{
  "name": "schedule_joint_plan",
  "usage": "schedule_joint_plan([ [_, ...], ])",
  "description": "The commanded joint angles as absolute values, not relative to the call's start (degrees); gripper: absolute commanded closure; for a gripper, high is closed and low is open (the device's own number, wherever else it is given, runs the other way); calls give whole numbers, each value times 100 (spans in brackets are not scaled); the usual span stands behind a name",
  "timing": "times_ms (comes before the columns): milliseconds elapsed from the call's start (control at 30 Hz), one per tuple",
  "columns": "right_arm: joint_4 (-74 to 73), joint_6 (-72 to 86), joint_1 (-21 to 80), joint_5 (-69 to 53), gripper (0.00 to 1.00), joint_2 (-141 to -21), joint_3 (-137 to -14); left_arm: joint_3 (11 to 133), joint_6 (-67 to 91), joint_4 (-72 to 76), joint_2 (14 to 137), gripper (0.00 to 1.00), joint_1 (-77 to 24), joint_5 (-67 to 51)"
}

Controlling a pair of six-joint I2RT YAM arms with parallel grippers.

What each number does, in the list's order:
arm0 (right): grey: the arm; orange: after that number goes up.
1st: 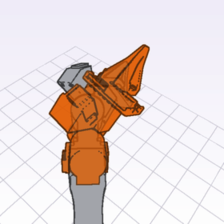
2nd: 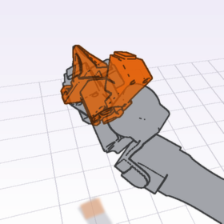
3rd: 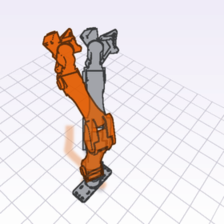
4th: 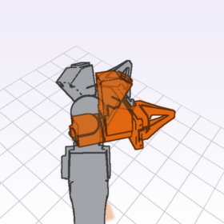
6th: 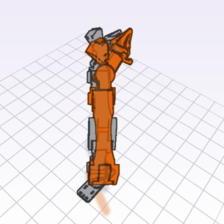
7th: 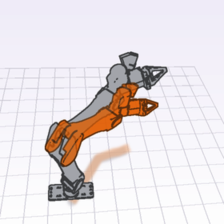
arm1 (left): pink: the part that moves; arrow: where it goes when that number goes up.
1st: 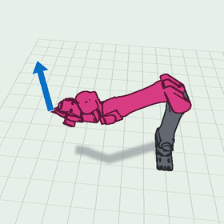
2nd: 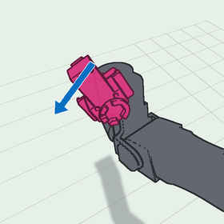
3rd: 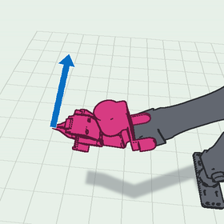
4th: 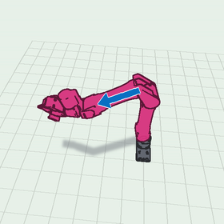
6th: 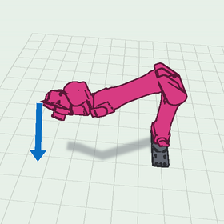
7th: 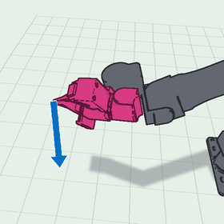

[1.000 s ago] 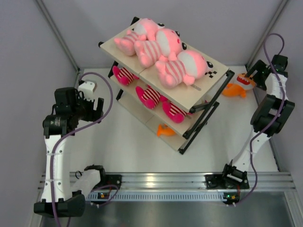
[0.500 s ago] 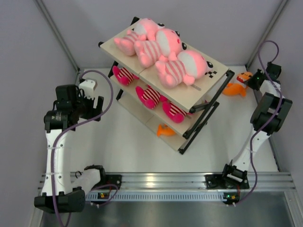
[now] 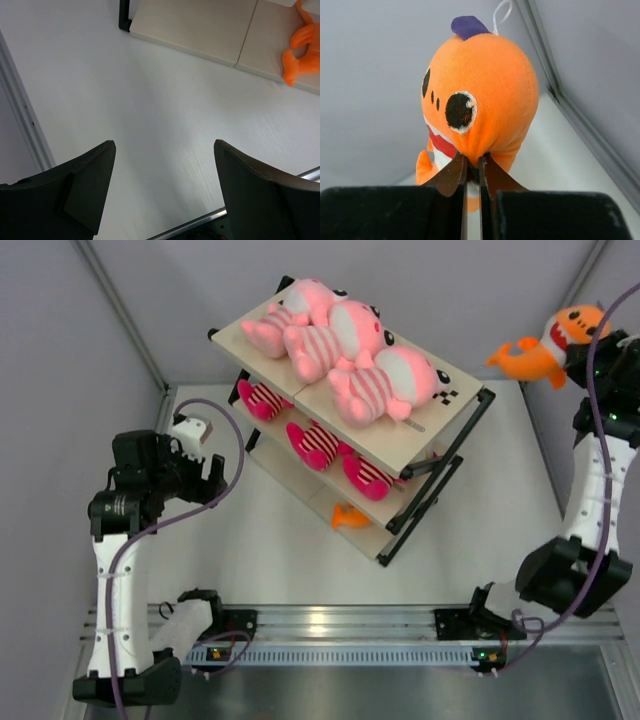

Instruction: Place and organize the stuffed toys onto the shelf

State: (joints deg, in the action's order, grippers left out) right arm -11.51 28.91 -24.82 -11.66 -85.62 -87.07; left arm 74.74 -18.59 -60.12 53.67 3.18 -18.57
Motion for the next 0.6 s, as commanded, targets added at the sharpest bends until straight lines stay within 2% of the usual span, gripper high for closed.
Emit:
schedule_joint_plan([
  [0,-940,3225,-2233,-1011,100,-7271,-9237,7427,-1969,-5994,5089,14,264,-2407],
  [67,-1089,3191,-2040,-801,100,-6716,-9552,7497,-1925,-5994,5019,14,246,-2619],
  [133,-1265,2972,-1426,-442,100,-6392,-9981,7558,-1890,-5994,4922,14,237,-2680],
  [333,-1635,2953,657,-317,100,-6354,-10932,7725,-1802,-6003,4703,14,202,-2804],
  [433,-1460,3085,1597,-107,100,-6389,-10838,7918,-1828,-6108,4641,14,193,-2883],
  [533,-1441,2638,3019,733,100,-6774,-11011,8191,-1802,-6214,4571,14,185,-2988],
  [567,-1459,2297,3876,982,100,-6933,-11100,8278,-1810,-6249,4536,14,185,-3014],
])
